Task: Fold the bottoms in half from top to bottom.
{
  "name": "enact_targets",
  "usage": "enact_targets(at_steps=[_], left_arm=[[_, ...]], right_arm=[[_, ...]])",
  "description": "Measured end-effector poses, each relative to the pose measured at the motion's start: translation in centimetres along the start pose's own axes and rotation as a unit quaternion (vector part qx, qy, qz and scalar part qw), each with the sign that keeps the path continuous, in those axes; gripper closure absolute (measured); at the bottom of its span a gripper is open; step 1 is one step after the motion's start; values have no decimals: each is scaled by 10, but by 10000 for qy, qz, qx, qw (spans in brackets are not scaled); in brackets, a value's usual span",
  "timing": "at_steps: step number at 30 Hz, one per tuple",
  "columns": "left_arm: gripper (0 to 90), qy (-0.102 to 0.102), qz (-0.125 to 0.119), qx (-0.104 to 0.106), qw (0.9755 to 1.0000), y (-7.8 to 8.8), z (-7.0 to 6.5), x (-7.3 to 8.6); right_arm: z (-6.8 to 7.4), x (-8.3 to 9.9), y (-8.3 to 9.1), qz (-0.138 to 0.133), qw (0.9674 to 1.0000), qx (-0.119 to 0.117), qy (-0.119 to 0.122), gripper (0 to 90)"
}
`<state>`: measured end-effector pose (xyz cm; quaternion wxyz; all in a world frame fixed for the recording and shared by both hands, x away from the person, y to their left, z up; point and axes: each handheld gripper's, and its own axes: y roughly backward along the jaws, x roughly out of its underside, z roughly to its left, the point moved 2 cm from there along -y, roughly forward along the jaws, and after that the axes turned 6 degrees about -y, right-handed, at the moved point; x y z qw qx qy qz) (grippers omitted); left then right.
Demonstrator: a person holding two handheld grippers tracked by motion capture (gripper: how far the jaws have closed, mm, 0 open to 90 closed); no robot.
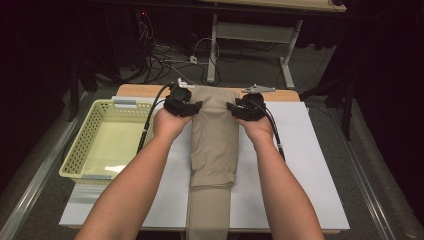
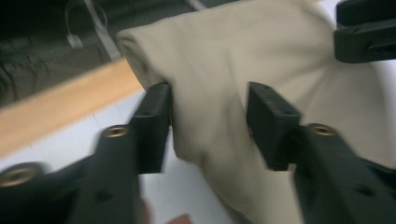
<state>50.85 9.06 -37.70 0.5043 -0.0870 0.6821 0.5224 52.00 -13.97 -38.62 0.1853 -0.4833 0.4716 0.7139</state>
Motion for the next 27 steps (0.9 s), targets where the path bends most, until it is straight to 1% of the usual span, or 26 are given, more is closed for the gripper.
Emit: enact_targets(at_steps=[1, 2, 3, 5, 8, 10, 11, 12, 13, 14, 15, 16, 19, 22, 23, 24, 26, 27], left_arm=[[412, 0, 0, 0, 10000, 0, 0, 0], [412, 85, 20, 135, 9999, -2, -1, 5], [410, 86, 45, 235, 9997, -4, -3, 11], [402, 6, 69, 305, 9995, -6, -10, 23], [397, 51, 28, 453, 9990, -4, -22, 42], [396, 64, -26, 528, 9986, 1, -30, 54], [397, 53, -52, 554, 9984, 4, -35, 60], [397, 20, -53, 588, 9983, 7, -39, 66], [397, -28, -48, 607, 9981, 14, -47, 79], [397, -28, -48, 607, 9981, 14, -47, 79], [397, -42, -53, 633, 9980, 17, -51, 85], [397, -26, -50, 660, 9978, 21, -54, 92], [397, 37, -48, 766, 9970, 29, -67, 112], [397, -29, -27, 854, 9963, 38, -80, 128], [397, -87, -11, 896, 9959, 43, -87, 136], [397, -87, -11, 896, 9959, 43, -87, 136], [397, -134, -7, 976, 9951, 46, -93, 142], [397, -172, 27, 980, 9950, 49, -96, 145]], right_arm=[[0, 0, 0, 0, 10000, 0, 0, 541], [-1, 3, -1, 65, 10000, -37, -36, 501], [0, 9, -2, 107, 9999, -67, -65, 476], [1, 22, 0, 201, 9998, -83, -36, 454], [5, 42, 9, 275, 9995, -139, -27, 426], [8, 55, 18, 302, 9995, -118, -24, 417], [11, 62, 23, 328, 9994, -123, -47, 417], [14, 69, 28, 350, 9993, -124, -14, 417], [20, 82, 39, 381, 9992, -118, 31, 417], [20, 82, 39, 381, 9992, -118, 31, 417], [24, 89, 44, 389, 9992, -131, 13, 416], [26, 95, 49, 399, 9991, -135, 42, 417], [36, 115, 63, 446, 9989, -133, 29, 414], [45, 131, 76, 470, 9988, -159, 20, 411], [50, 140, 83, 499, 9986, -166, 57, 411], [50, 140, 83, 499, 9986, -166, 57, 411], [54, 147, 91, 490, 9986, -193, 37, 411], [57, 150, 94, 472, 9987, -209, 36, 411]])
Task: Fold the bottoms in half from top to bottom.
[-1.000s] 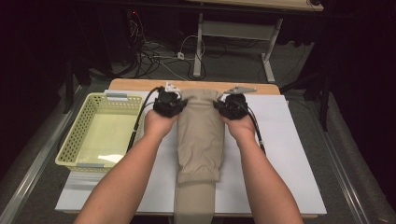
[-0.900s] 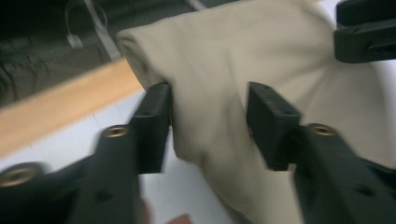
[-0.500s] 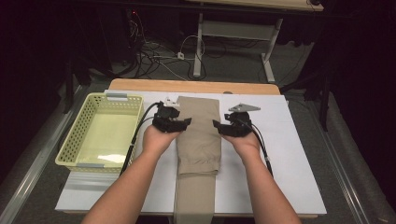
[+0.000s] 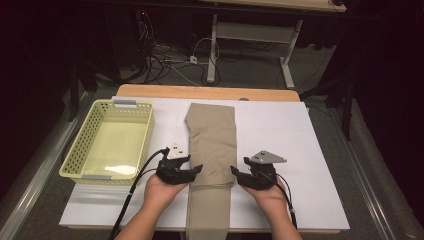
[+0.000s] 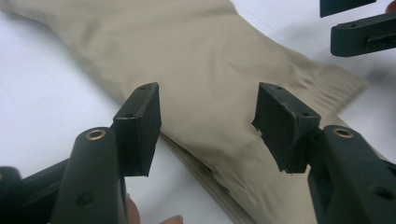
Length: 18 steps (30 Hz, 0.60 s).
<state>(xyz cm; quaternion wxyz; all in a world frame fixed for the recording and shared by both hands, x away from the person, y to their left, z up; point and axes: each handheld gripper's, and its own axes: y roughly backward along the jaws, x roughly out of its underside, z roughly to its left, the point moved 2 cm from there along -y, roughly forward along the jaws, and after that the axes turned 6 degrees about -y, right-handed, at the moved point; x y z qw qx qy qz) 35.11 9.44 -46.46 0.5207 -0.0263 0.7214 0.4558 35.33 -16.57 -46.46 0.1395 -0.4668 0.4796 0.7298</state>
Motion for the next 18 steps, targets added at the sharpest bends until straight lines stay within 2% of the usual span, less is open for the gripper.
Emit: enact_targets(at_steps=[2, 8, 10, 13, 18], left_arm=[[397, -112, -13, 102, 9999, 1, -8, 4], [398, -216, -2, 236, 9995, 1, -15, 11], [404, -298, 78, 275, 9991, -3, -17, 15], [410, -292, 141, 356, 9988, -8, -18, 22], [502, -433, 292, 372, 9979, -11, -20, 25]], right_arm=[[8, 9, 6, 11, 10000, -42, 87, 411], [21, 19, 9, 22, 9997, -149, 172, 419], [26, 22, 7, 20, 9996, -212, 176, 421], [32, 25, -3, 184, 9992, -259, 247, 421], [32, 28, -11, 350, 9985, -282, 322, 468]])
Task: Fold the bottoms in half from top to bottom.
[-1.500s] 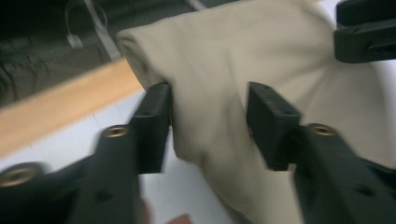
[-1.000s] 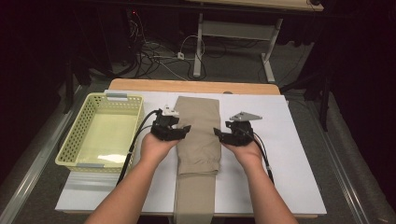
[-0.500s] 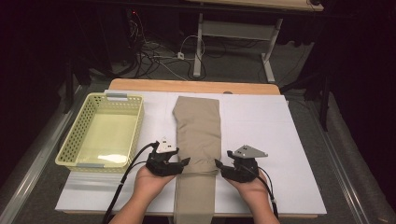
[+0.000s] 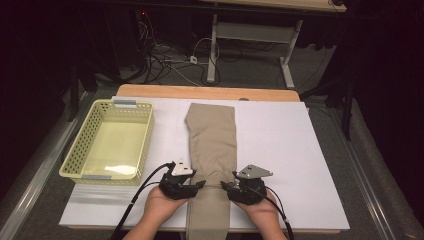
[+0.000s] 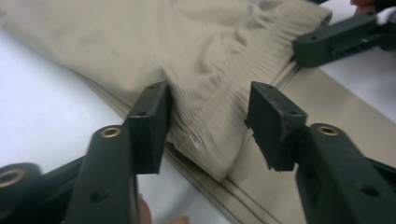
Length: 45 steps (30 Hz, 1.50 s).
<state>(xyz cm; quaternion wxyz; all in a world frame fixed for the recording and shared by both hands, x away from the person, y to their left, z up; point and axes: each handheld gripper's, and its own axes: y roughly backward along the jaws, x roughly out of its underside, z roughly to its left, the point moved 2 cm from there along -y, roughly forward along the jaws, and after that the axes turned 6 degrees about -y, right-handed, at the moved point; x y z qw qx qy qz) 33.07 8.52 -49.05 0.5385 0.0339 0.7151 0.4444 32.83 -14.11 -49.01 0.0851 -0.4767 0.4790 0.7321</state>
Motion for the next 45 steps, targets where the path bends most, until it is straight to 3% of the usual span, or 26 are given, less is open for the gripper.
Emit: enact_targets(at_steps=[5, 17, 24, 34, 45], left_arm=[[569, -83, 33, -44, 10000, -1, 0, 4], [578, -38, -14, -32, 10000, 5, -7, 9], [579, -58, -76, 59, 9999, 13, -18, 18], [586, -339, -19, 56, 9994, 23, -38, 29], [588, -417, 70, 147, 9990, 33, -58, 37]], right_arm=[[-1, 3, -5, 149, 9998, -104, 12, 544], [4, 8, 3, 119, 9998, -143, 13, 595], [12, 16, 12, 111, 9997, -208, -18, 614], [27, 31, 28, 104, 9996, -261, 44, 622], [39, 46, 42, 80, 9994, -330, 118, 626]])
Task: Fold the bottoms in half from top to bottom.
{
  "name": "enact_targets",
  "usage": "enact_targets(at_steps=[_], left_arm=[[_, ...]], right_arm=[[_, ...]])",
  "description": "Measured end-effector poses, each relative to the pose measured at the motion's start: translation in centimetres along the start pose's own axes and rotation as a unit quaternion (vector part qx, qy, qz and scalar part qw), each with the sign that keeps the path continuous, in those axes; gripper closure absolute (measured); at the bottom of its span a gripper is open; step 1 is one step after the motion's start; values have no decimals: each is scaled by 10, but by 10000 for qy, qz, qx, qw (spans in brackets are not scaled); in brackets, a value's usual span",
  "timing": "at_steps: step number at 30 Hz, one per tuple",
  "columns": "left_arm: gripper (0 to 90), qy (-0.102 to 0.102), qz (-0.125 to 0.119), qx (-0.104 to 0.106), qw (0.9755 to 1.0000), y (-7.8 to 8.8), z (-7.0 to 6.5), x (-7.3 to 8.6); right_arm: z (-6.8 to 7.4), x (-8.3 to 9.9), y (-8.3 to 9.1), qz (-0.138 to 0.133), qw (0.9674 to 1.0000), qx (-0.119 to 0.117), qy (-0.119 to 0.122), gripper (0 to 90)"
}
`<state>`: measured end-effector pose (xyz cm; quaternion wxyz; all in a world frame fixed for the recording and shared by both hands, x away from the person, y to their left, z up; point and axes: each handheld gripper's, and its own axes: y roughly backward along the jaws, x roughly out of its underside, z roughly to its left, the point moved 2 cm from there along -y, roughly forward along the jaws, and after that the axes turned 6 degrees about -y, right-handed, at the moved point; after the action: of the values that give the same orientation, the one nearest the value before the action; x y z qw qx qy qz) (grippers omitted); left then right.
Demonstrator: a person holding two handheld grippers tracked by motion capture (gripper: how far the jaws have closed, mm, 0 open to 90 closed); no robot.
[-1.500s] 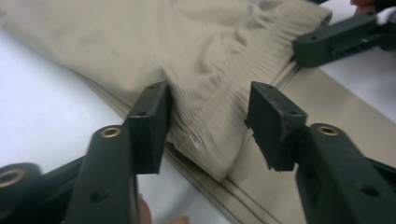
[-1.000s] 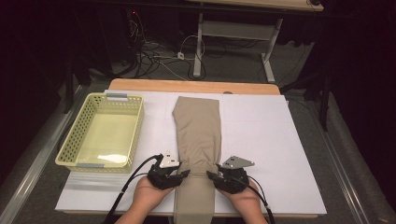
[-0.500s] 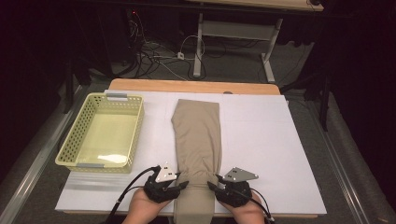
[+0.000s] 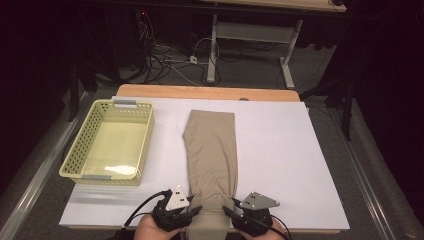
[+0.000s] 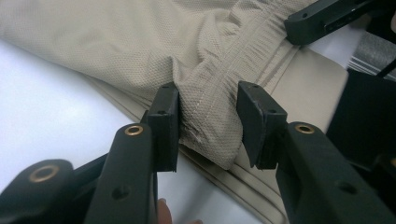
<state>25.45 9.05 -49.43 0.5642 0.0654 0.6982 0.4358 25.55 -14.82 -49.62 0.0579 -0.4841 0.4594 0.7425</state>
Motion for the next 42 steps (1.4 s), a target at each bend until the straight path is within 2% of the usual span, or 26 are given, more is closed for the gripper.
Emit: enact_targets(at_steps=[9, 13, 16, 19, 22, 42], left_arm=[[587, -87, 68, 56, 9999, 9, -15, 7], [587, -84, -70, 75, 9999, 11, -20, 13], [585, -81, -196, 175, 9996, 12, -20, 18], [583, -108, -213, 285, 9993, 15, -21, 19], [583, -204, -215, 224, 9993, 14, -26, 21], [579, -93, -238, 234, 9994, 13, -26, 24]], right_arm=[[13, 12, 10, -25, 9999, -94, 122, 627], [16, 16, 13, -87, 9998, -130, 96, 627], [19, 19, 16, -110, 9998, -170, 89, 627], [21, 22, 19, -105, 9996, -201, 155, 627], [22, 25, 20, -74, 9996, -209, 181, 626], [22, 26, 20, -70, 9996, -205, 179, 621]])
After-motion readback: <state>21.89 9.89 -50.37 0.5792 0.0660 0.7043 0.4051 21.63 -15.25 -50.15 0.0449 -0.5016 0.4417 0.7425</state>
